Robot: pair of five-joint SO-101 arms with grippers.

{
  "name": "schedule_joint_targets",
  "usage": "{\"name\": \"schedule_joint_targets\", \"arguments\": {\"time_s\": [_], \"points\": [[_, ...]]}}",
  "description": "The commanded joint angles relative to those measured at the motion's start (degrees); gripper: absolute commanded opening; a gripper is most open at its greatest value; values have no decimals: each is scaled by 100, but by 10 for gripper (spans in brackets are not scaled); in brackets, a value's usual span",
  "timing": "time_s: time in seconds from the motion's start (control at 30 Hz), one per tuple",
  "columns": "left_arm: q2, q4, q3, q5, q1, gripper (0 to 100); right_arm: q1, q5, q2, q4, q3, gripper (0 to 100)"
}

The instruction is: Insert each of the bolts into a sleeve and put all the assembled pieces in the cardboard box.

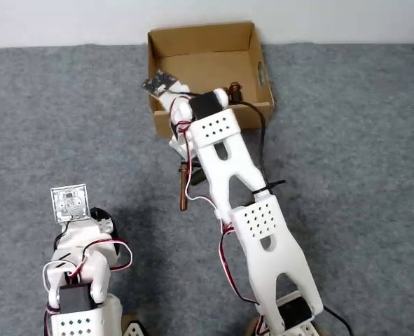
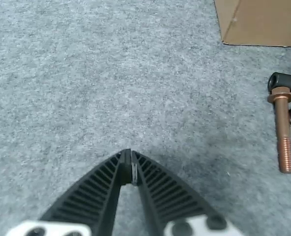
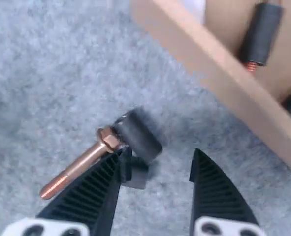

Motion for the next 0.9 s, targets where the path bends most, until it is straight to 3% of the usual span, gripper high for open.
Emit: {"name": "schedule_joint_targets", "arguments": {"time_s": [0.0, 0.7, 0.87], "points": [[-18, -123, -13, -53, -53, 5, -13, 53, -303, 75, 149, 169], [-18, -123, -13, -53, -53, 5, -31, 211, -295, -1446, 1873, 163], [-18, -123, -13, -53, -53, 5, -31, 255, -312, -1481, 1881, 9]]}}
